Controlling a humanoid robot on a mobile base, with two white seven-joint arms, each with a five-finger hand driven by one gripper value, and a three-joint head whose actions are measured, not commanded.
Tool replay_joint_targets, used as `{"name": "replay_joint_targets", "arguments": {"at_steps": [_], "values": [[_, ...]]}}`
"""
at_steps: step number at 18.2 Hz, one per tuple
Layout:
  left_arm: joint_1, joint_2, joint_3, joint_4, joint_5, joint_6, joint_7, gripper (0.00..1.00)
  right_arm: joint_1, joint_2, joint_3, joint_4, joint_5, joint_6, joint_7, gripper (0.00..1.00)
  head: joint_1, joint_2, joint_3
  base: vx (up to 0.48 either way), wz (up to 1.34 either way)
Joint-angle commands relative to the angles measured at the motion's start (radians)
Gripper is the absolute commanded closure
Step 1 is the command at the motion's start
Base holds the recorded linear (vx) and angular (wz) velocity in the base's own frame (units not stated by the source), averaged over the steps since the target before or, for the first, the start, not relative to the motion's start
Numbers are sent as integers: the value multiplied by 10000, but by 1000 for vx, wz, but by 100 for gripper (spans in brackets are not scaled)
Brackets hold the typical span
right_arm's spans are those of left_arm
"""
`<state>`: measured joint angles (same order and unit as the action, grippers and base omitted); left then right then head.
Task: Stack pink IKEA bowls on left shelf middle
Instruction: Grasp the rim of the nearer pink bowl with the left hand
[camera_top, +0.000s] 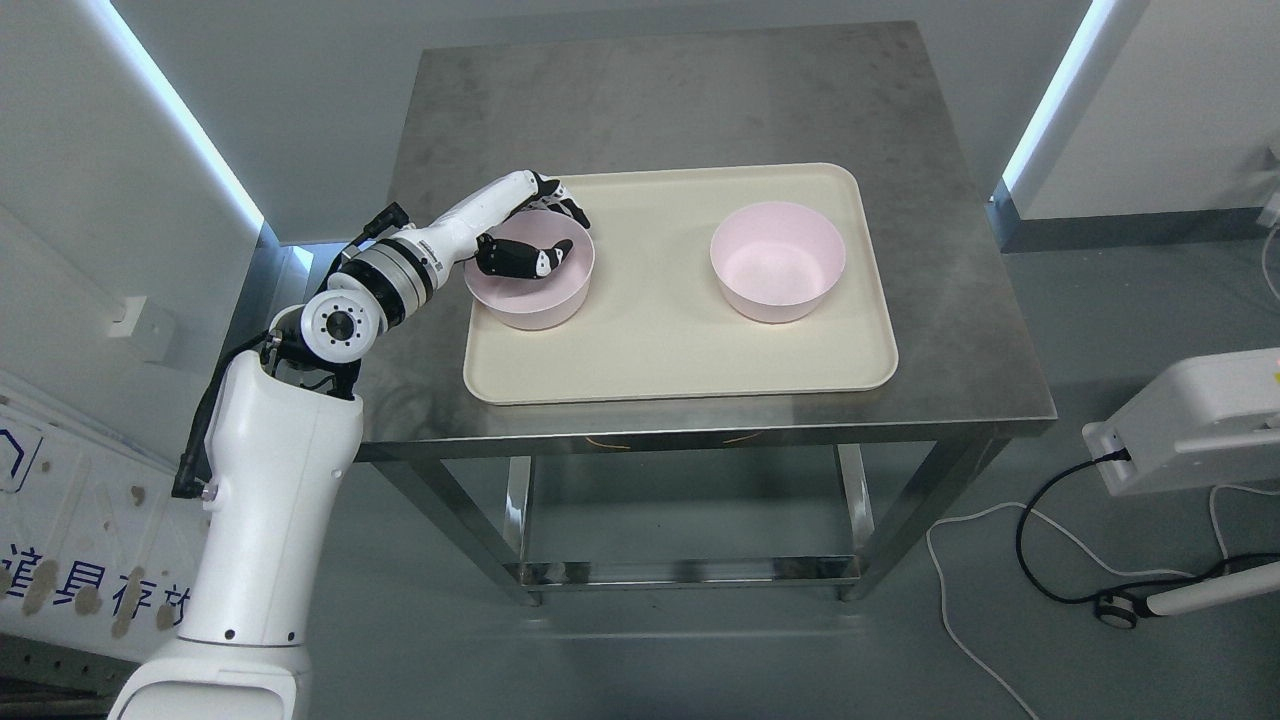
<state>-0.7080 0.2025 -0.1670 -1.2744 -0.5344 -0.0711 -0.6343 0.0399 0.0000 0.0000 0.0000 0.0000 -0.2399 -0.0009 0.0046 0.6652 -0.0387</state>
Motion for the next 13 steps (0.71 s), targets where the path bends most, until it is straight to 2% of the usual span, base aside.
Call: {"name": "replay_joint_targets", "arguments": {"at_steps": [1,2,5,7,9,13], "values": [[-7,-92,-48,226,-225,-331,-23,96,0,-174,-46,-175,-15,-71,9,0,0,0,0,0,0],[-7,-138,-2,257,-240,-423,-23,99,0,-174,-46,-175,-15,-71,9,0,0,0,0,0,0],[-7,-565,471,273,-194,-485,99,99,0,-174,-46,-175,-15,-71,9,0,0,0,0,0,0],[23,-1728,1832,273,-56,-470,8,99,0,-174,-46,-175,-15,-71,9,0,0,0,0,0,0],[85,-1851,2543,273,20,-470,-69,100,0,-174,-46,-175,-15,-71,9,0,0,0,0,0,0],[54,-1851,2682,257,1154,-363,-39,100,0,-174,-46,-175,-15,-71,9,0,0,0,0,0,-9]]}}
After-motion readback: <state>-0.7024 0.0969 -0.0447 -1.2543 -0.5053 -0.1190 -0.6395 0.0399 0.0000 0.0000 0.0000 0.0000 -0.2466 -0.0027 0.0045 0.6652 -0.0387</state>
